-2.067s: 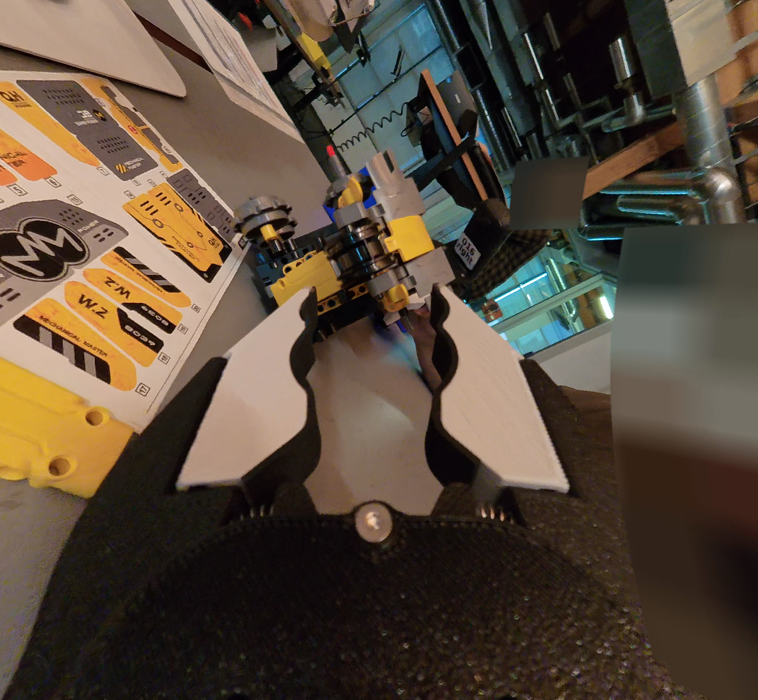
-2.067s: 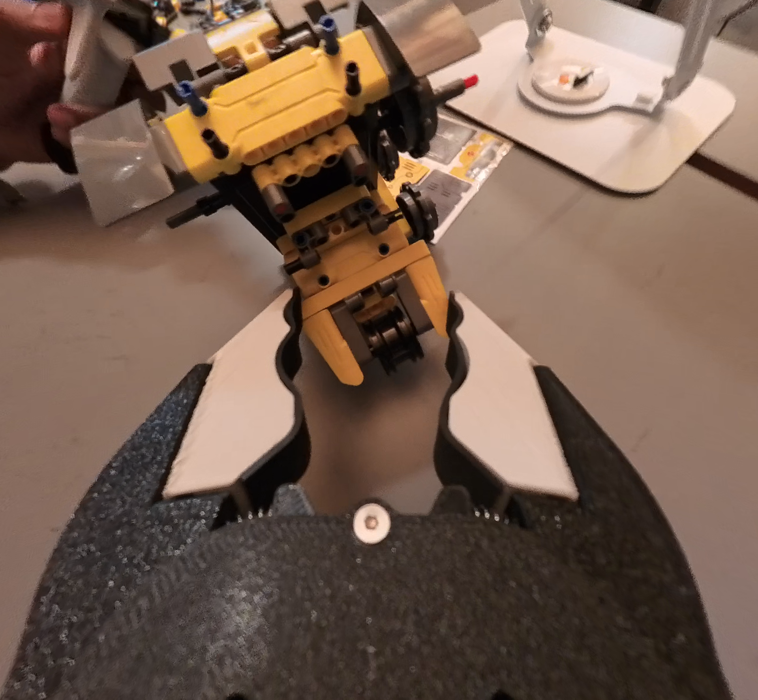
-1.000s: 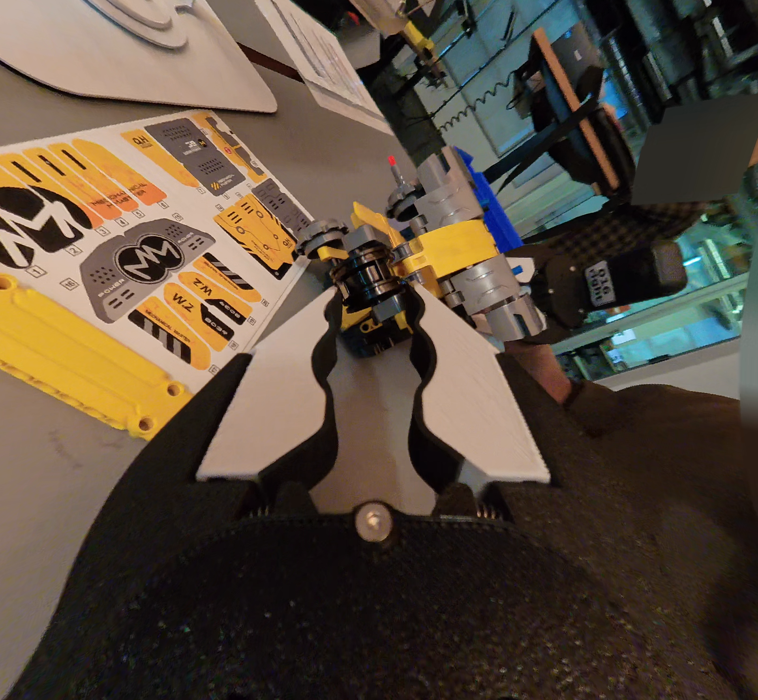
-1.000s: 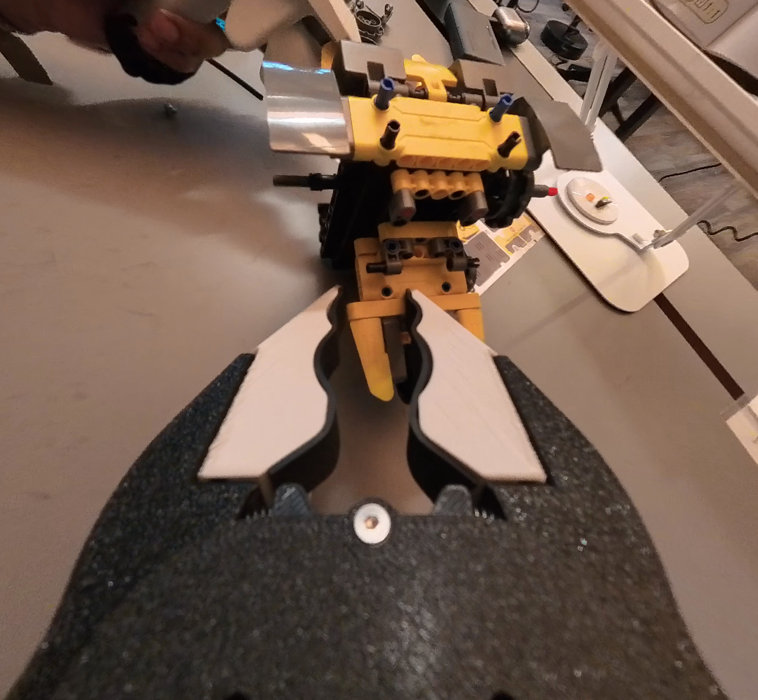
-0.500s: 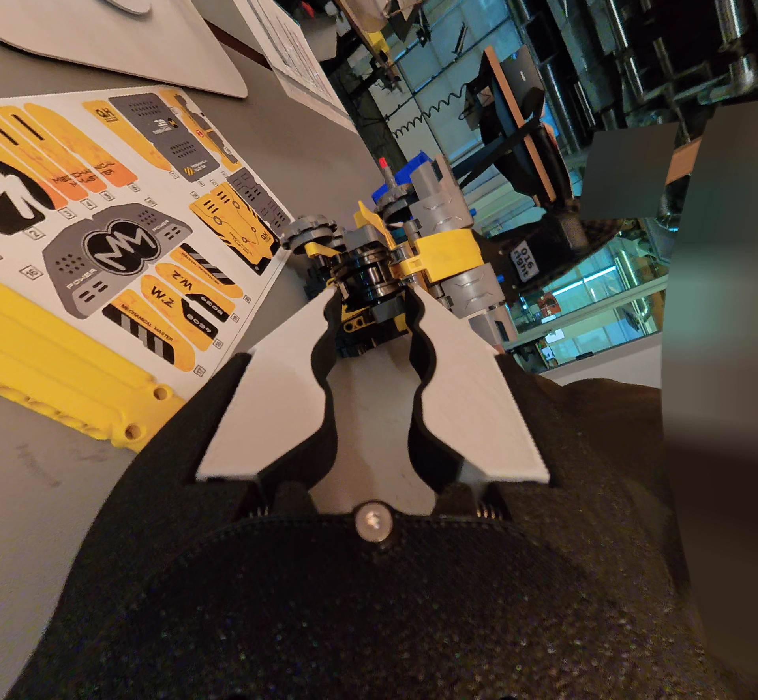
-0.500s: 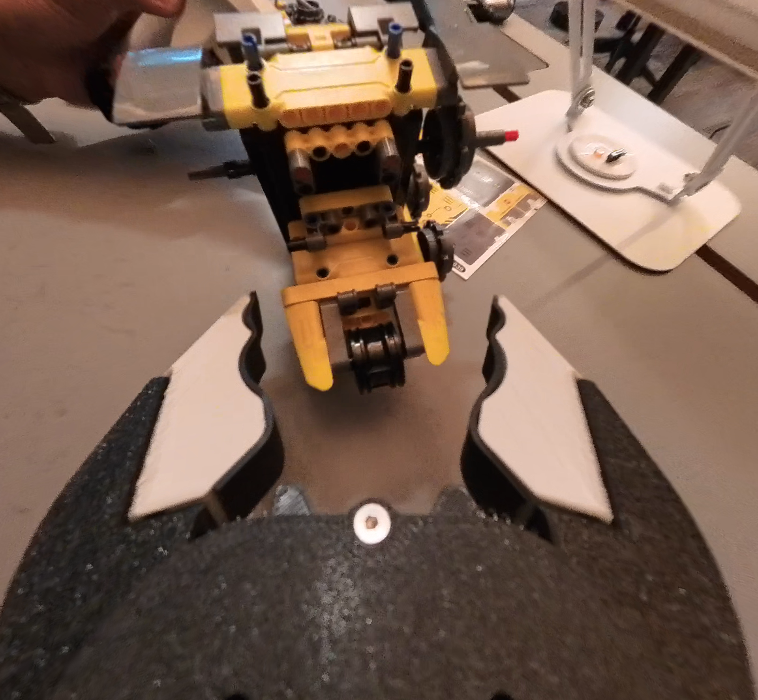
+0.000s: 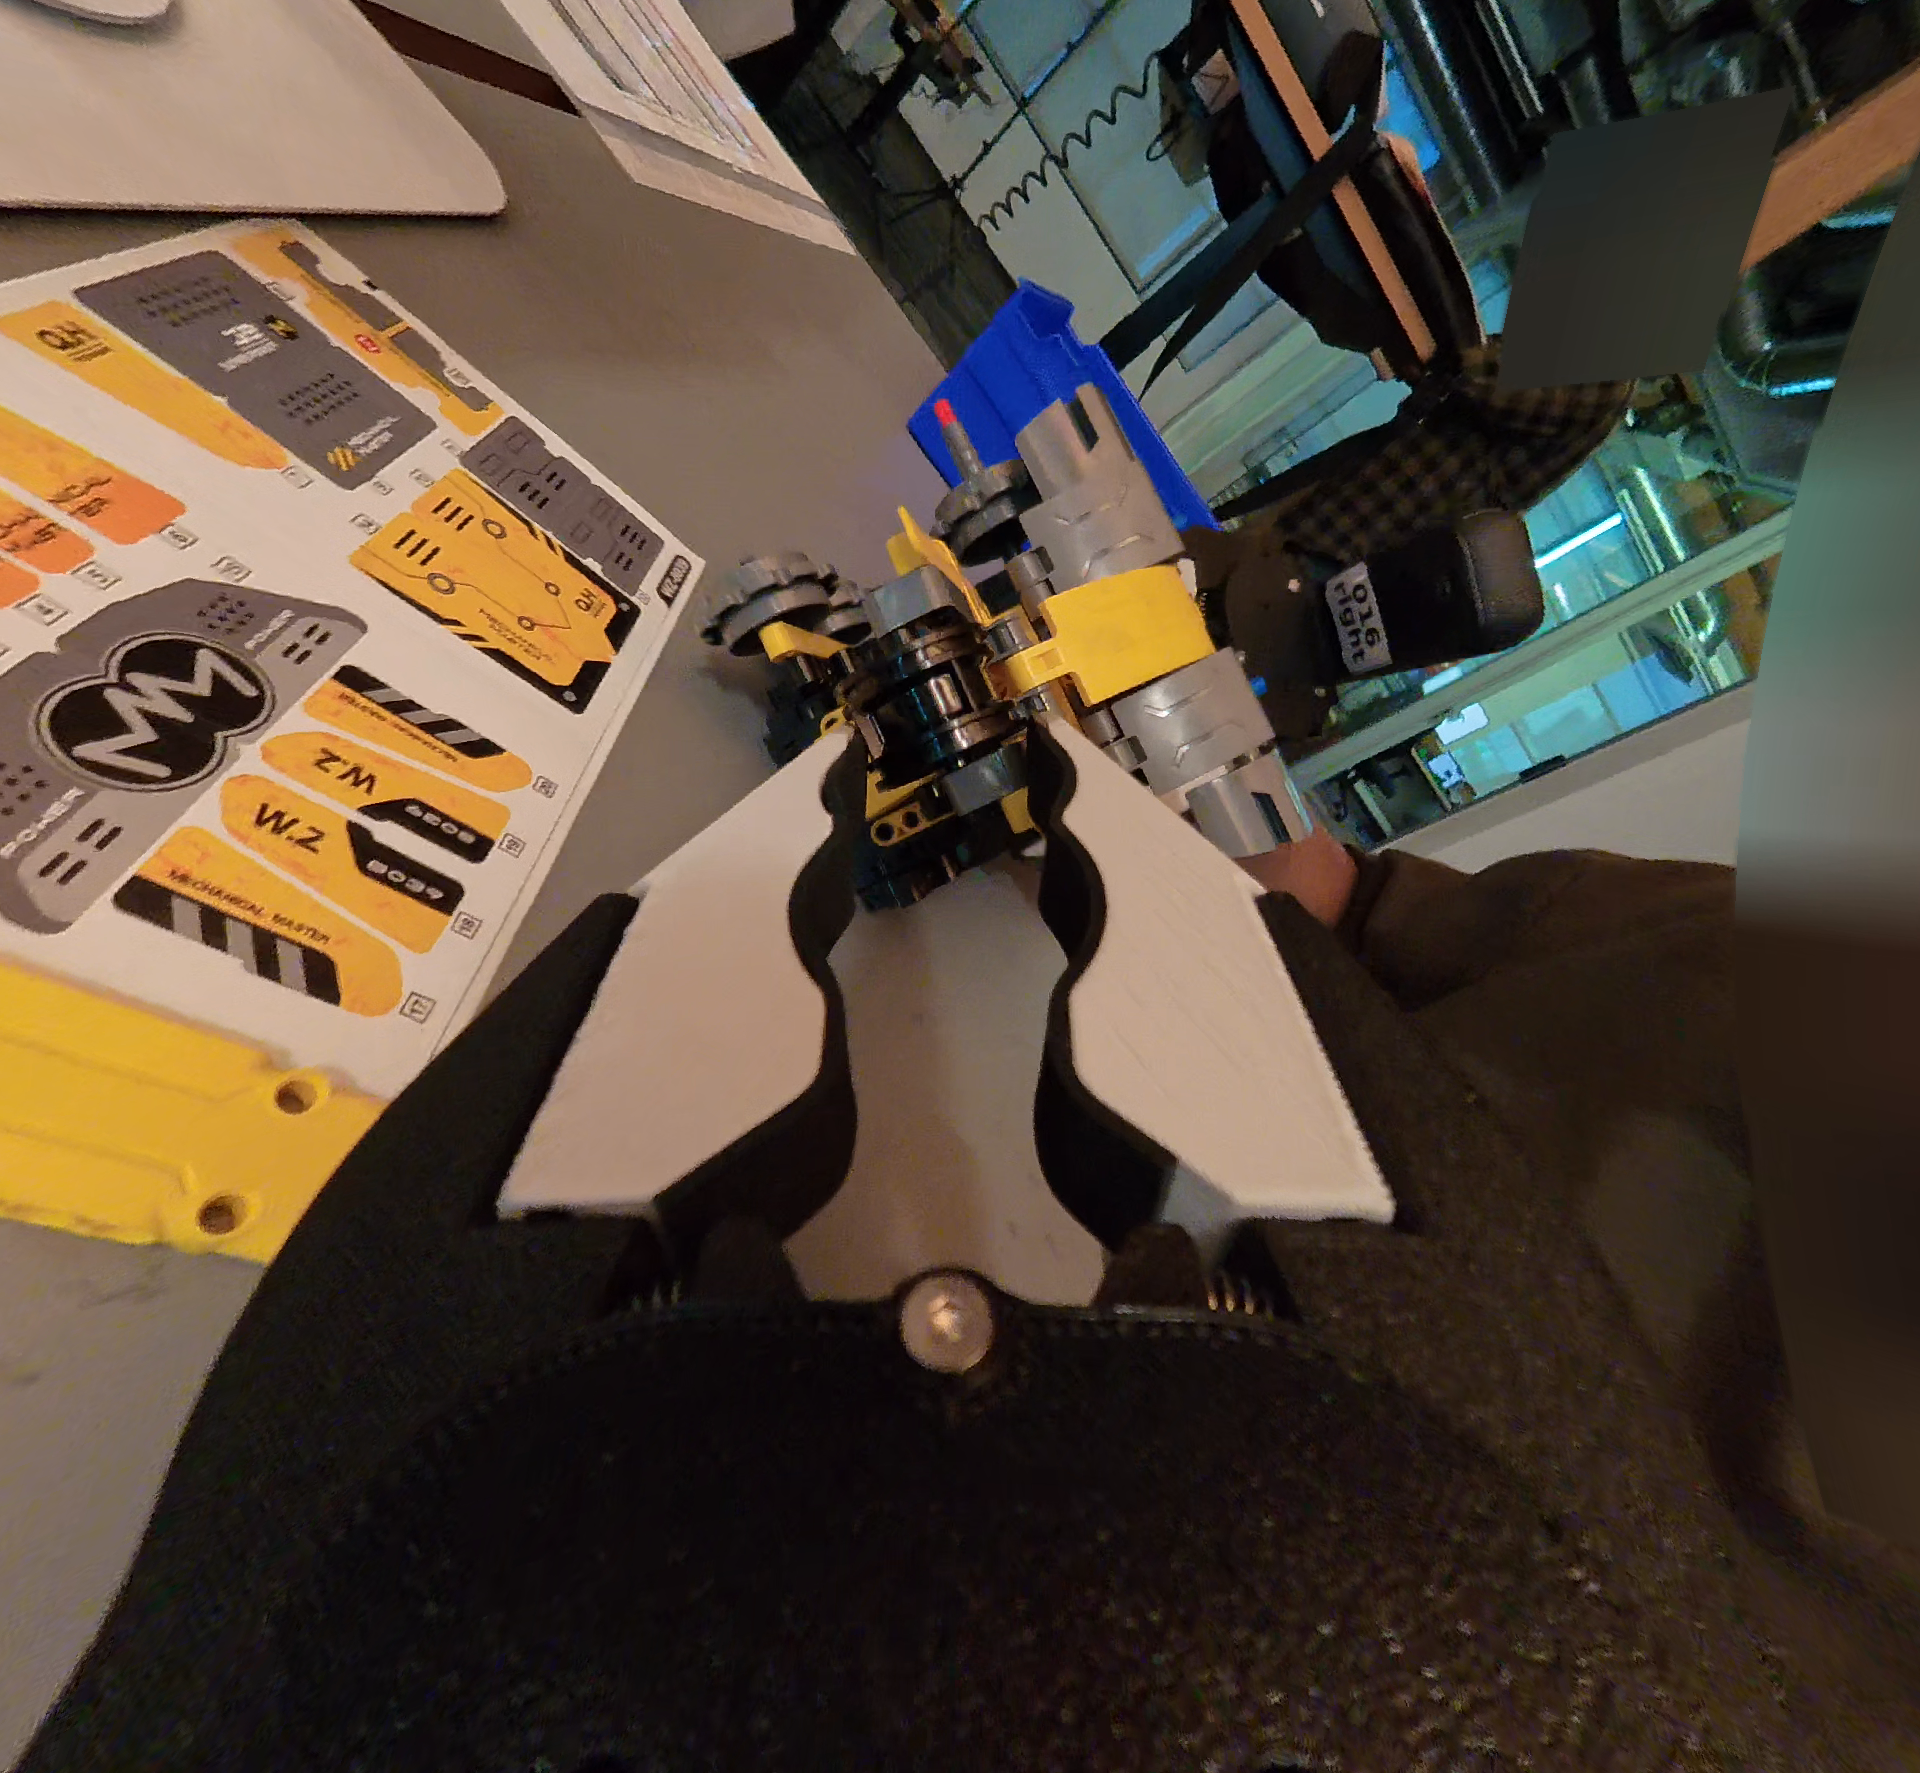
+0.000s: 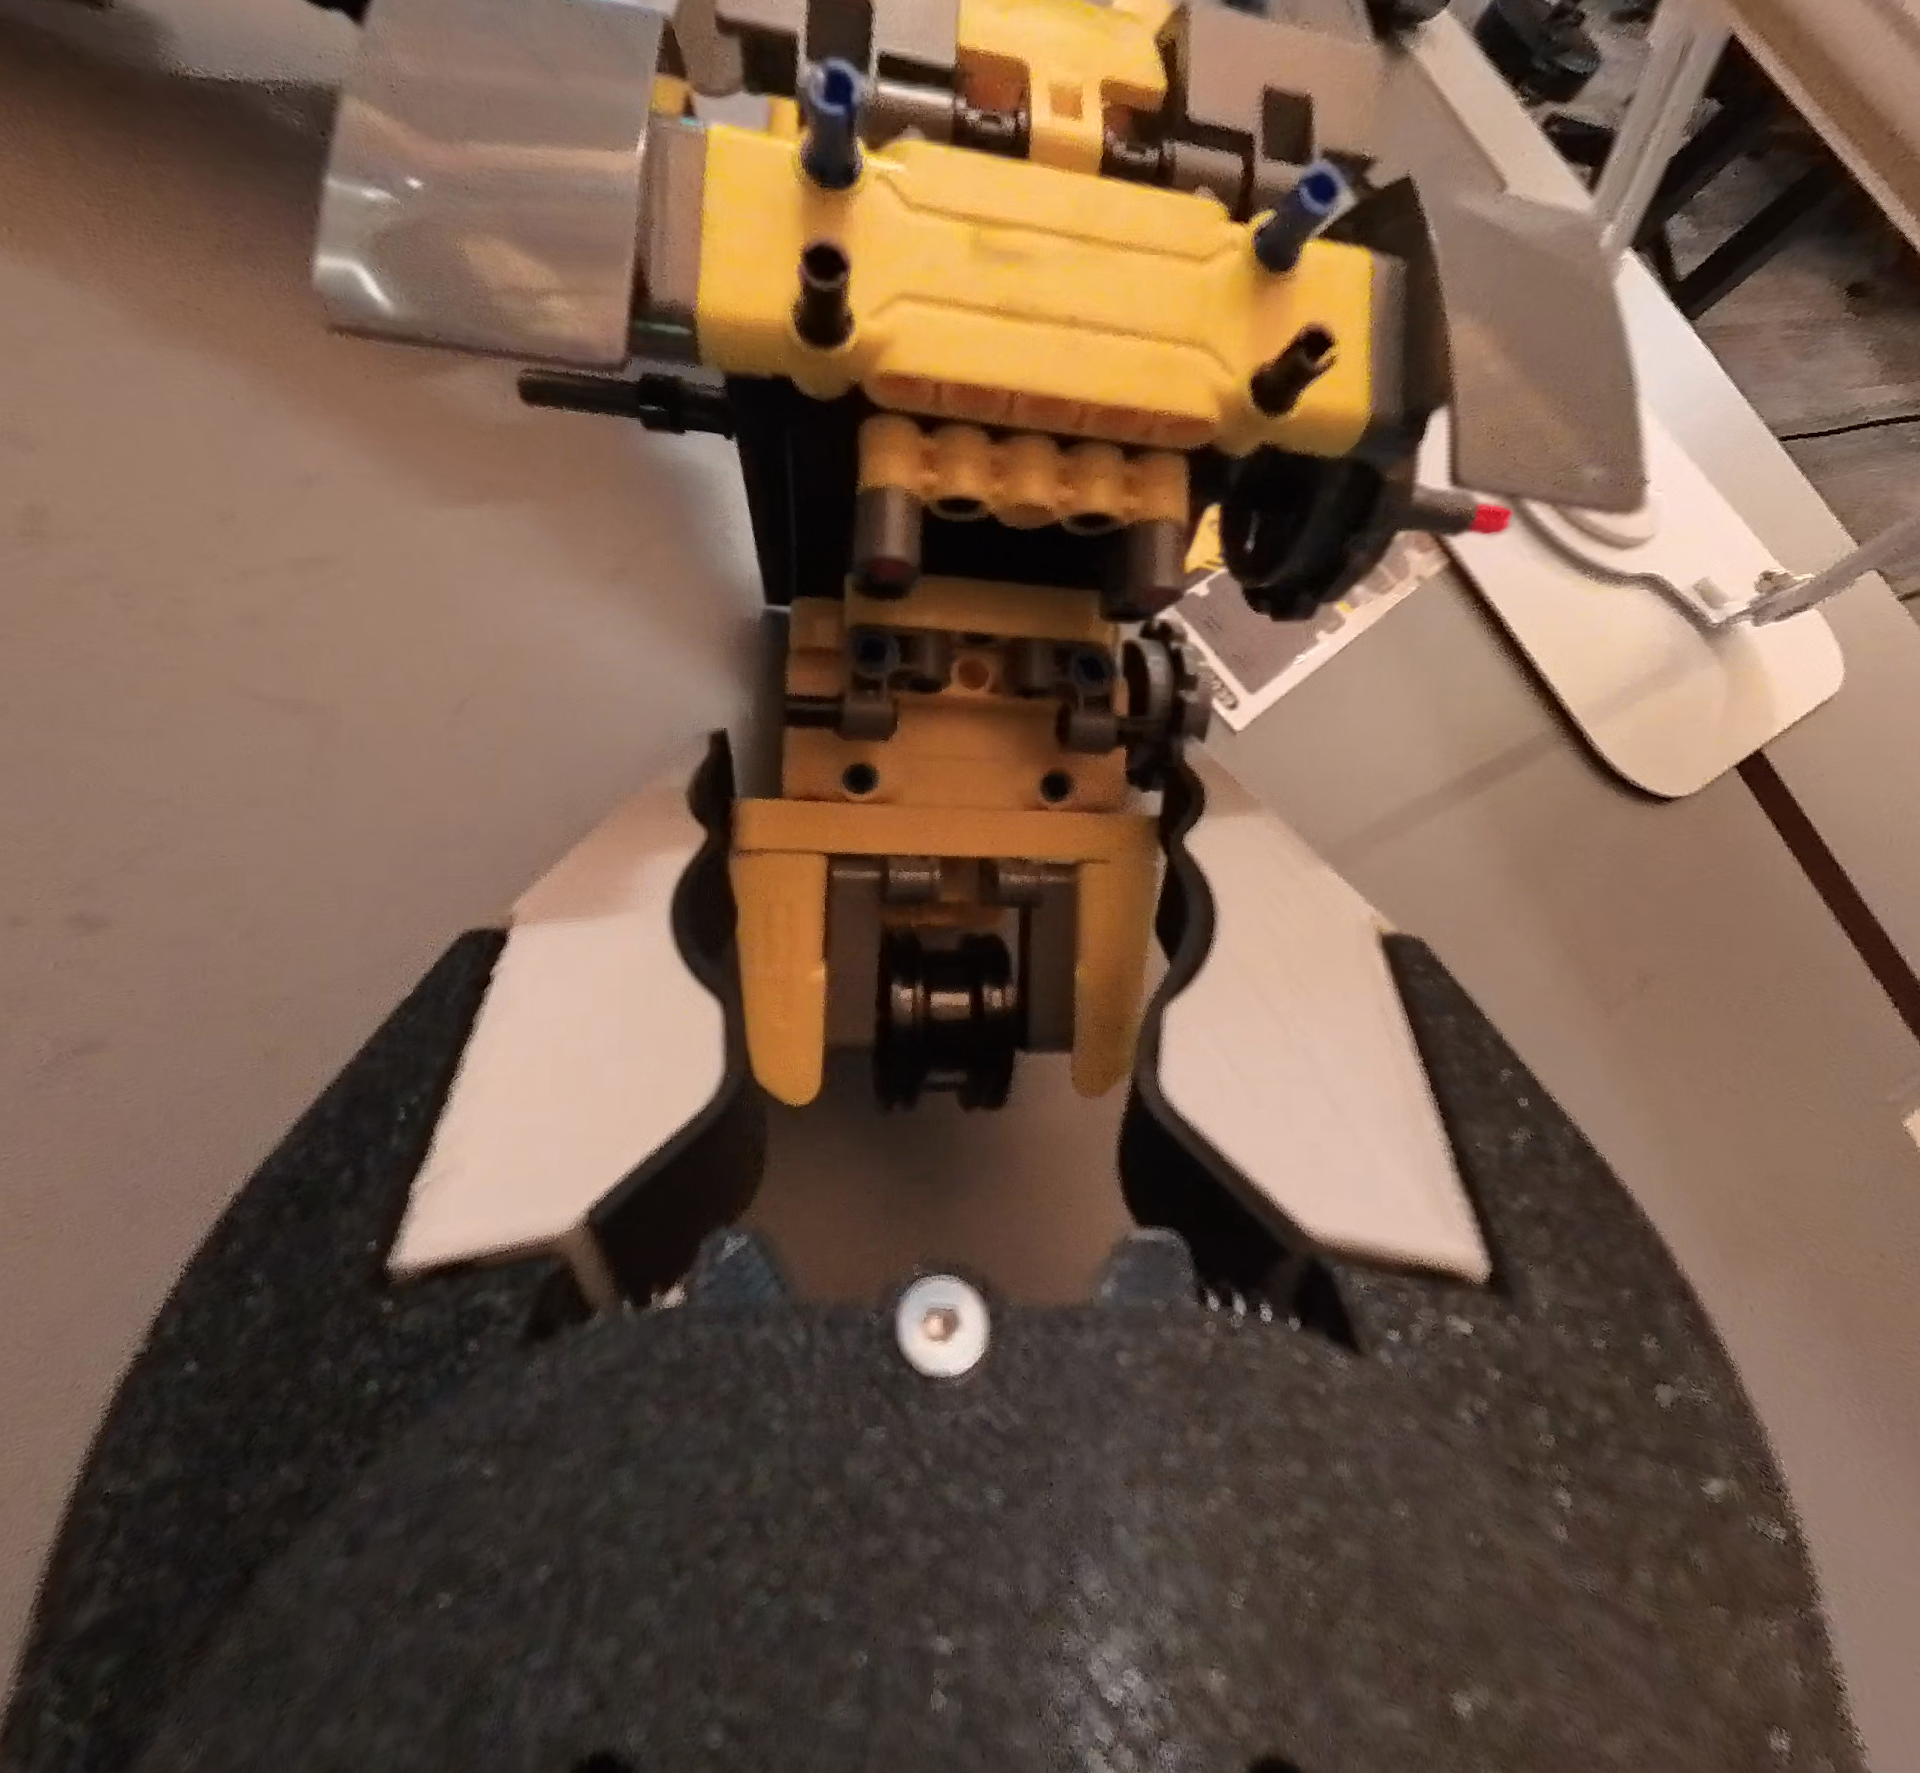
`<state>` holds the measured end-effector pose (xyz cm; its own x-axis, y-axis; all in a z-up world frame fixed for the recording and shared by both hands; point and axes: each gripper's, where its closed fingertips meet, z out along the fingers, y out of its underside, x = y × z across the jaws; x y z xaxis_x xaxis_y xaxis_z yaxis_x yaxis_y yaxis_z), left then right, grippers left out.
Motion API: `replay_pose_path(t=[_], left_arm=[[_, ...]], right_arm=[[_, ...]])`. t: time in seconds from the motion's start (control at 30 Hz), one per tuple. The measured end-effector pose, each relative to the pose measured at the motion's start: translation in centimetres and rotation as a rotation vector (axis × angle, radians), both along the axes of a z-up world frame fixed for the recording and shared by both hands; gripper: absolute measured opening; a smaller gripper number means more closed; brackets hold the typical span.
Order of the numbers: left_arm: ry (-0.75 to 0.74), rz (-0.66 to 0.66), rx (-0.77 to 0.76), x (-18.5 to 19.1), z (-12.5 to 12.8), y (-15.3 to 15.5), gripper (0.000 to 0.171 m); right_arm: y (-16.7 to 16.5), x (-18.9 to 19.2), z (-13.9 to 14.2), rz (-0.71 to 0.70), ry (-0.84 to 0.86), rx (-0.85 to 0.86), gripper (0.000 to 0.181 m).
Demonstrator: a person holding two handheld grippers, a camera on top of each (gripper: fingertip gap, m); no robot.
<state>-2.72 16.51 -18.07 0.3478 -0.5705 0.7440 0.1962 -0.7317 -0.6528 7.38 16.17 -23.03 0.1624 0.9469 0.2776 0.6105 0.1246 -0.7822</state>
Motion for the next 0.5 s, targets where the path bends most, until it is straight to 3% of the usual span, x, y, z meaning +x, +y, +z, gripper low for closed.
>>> replay_pose_path(t=[0.27, 0.5], left_arm=[[0.039, -0.047, 0.030, 0.7, 0.2, -1.0, 0.030], [-0.126, -0.031, -0.039, 0.5, 1.1, -0.9, 0.047]], right_arm=[[-1.4, 0.7, -0.4, -0.022, -0.110, -0.017, 0.077], [-1.4, 0.7, -0.5, -0.041, -0.113, -0.025, 0.077]])
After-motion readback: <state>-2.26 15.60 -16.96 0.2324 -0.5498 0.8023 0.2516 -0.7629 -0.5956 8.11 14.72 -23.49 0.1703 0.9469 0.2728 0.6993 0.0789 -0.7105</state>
